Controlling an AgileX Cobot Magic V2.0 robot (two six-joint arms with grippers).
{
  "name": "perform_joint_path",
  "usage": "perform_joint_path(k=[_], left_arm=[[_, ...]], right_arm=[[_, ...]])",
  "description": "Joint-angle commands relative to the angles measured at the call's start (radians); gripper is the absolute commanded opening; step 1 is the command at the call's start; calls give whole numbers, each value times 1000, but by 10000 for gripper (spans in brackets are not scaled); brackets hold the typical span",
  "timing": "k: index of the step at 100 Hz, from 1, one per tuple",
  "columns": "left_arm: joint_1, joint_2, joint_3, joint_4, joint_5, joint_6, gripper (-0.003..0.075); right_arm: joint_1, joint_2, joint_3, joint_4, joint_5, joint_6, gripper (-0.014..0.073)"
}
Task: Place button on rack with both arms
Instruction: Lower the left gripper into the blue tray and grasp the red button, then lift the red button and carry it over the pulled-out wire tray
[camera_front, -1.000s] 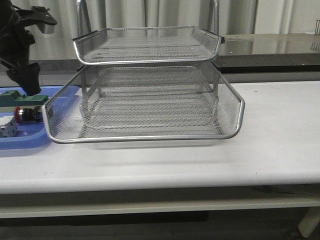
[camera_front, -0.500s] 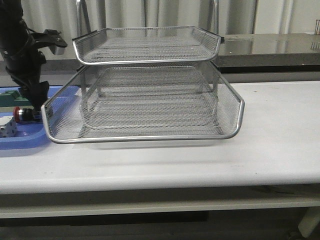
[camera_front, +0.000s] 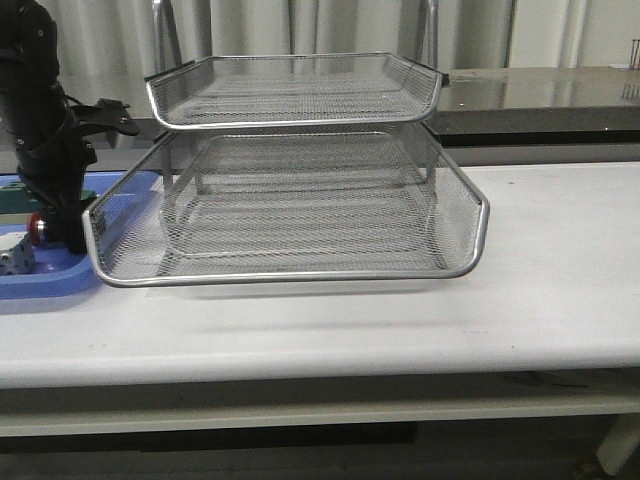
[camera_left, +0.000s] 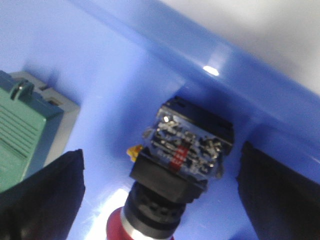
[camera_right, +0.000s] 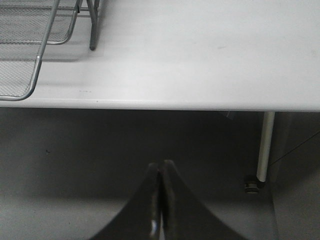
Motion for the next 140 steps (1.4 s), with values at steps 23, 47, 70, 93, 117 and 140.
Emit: perform_joint_path(k=[23,47,70,93,117,140], left_arm=[[-5,-53,-30,2,-31,-4,552],[-5,-53,-30,-6,-23,-4,286],[-5,-53,-30,-6,-19,-4,128],[-3,-68,-67,-4,59,-4,111],[8,-106,-226,-4,224,-57,111],[26,-167,-374,-36,324,-116,111]], right_arm=[[1,8,-31,-4,-59,-4,-71],[1,8,-31,-4,-59,-4,-71],[1,8,-31,-4,-59,-4,-71],[1,8,-31,-4,-59,-4,-71],[1,8,-31,-4,-59,-4,-71],[1,8,-31,-4,-59,-4,-71]])
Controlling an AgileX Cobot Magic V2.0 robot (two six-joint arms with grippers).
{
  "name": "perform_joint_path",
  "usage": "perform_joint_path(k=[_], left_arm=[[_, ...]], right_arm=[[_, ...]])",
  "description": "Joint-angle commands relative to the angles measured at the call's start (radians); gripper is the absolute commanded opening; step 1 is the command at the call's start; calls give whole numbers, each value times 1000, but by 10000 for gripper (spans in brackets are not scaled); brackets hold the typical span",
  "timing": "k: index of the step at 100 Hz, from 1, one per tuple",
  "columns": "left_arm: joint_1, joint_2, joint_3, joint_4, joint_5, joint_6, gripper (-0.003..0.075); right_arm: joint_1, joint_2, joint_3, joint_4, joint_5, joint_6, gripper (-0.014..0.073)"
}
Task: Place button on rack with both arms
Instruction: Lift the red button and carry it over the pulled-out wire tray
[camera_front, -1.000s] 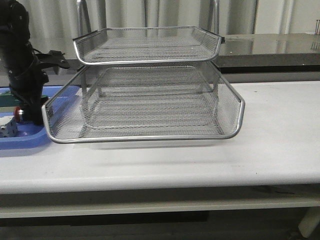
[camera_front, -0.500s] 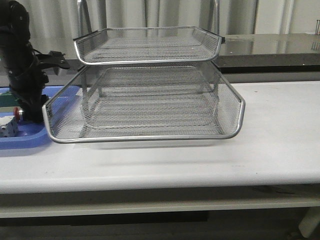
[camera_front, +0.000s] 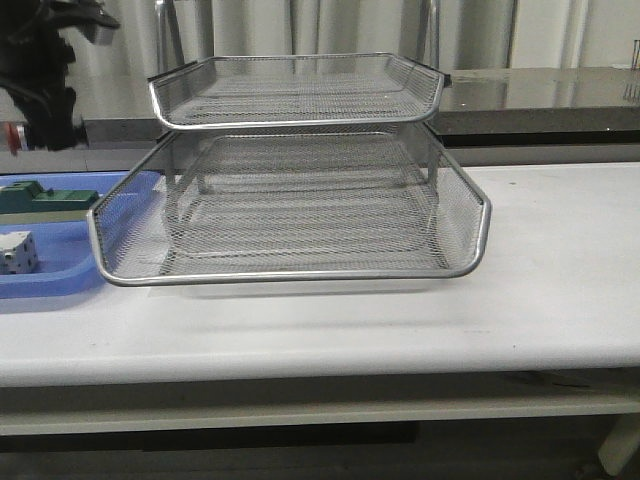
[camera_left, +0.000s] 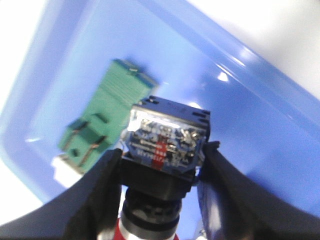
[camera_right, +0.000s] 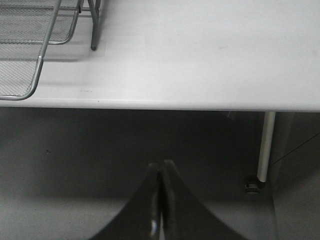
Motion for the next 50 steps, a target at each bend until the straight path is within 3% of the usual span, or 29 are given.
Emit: perform_joint_path(k=[1,23,50], left_arm=[[9,-110,-67,-26,35,-35,111],[9,-230,-75,-71,35,-35,111],[9,-364,-75,-292,35,-35,111]], right_arm=[[1,8,-31,-4,-58,-4,-71],[1,8,-31,-4,-58,-4,-71],[1,8,-31,-4,-58,-4,-71]])
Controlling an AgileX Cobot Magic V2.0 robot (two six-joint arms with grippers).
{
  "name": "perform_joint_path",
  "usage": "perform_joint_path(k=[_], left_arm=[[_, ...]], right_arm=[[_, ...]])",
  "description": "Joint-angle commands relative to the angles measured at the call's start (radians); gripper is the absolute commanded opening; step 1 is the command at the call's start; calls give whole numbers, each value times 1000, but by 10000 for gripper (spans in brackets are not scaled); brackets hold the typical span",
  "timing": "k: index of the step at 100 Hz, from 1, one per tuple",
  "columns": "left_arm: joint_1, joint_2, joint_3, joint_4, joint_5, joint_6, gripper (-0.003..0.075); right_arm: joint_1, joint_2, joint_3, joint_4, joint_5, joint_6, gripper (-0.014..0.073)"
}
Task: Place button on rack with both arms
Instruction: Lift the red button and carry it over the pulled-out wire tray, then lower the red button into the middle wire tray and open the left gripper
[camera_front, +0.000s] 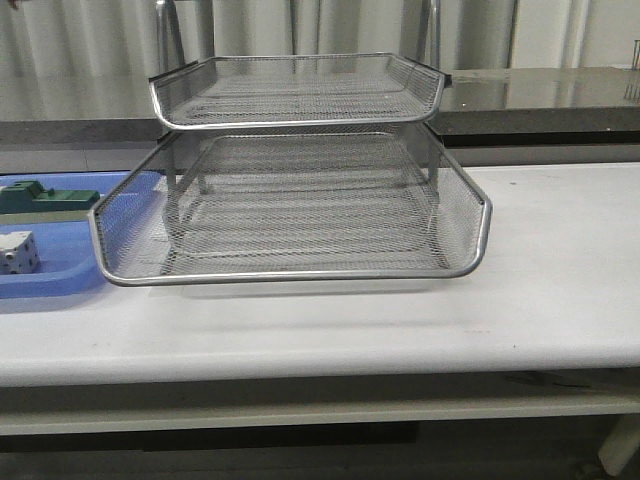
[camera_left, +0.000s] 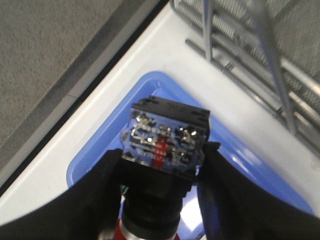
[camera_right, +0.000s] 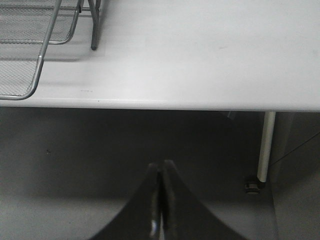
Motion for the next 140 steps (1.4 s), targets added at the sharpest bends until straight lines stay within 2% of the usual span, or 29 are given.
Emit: perform_joint_path(k=[1,18,34,60,93,115,140], left_arm=[[5,-107,-35,-99,4,-13,111],[-3,-163,-35,-244,4,-13,111],[-64,-196,-35,-248,4,-13,111],[-248,-214,-15,-239,4,-13,111],[-471,-214,147,-116,4,-13,111],[-529,-214,261,-90,4,-13,111],[-536,-214,389,-84,4,-13,111]], right_arm=[[1,8,-31,-4,-58,-4,-71],[1,8,-31,-4,-58,-4,-71],[1,8,-31,-4,-58,-4,-71],[1,8,-31,-4,-57,-4,-71],[1,8,-31,-3,-56,-4,-71],[1,8,-31,-3,-56,-4,-71],[1,8,-31,-3,-56,-4,-71]])
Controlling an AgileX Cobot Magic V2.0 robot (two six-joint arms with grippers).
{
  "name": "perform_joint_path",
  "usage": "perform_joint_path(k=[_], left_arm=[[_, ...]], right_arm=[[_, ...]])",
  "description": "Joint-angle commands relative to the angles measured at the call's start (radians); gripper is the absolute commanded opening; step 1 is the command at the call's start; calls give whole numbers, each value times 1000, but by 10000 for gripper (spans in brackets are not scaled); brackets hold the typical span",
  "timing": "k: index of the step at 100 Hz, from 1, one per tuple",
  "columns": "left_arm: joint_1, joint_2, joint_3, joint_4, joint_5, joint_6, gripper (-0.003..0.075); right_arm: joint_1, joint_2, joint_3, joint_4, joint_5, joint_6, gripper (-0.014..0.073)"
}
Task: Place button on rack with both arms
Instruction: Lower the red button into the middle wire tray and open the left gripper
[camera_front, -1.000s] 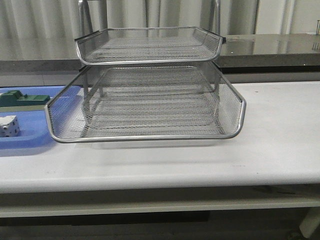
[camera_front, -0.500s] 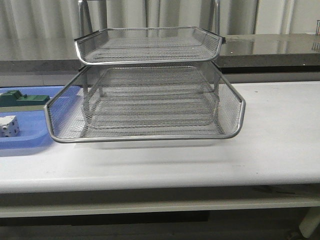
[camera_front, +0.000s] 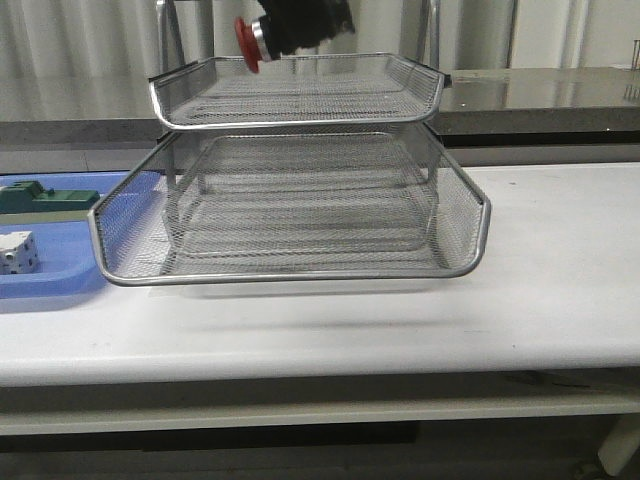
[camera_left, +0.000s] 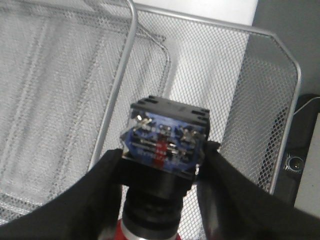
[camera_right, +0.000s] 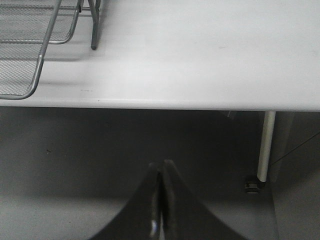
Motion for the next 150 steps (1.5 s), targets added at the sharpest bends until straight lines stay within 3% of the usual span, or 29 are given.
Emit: perform_joint_path(k=[1,39,117,124,143,150], left_arm=[[-7,-60,9,-9,4,-11,111],[-7,-44,148,57,-10,6,111],[-7,59,148,79,-150,26,131],[-7,59,148,79,-150,26,169],[-7,59,148,79,-148,26,390],[-7,59,148,79,-138,26,429]], right_arm=[[1,8,-31,-3,-57,-4,-71],[1,8,-31,-3,-57,-4,-71],[1,8,-31,-3,-57,-4,-71],[1,8,-31,-3,-57,-4,-71],[1,8,-31,-3,-57,-4,-71],[1,8,-31,-3,-57,-4,-71]])
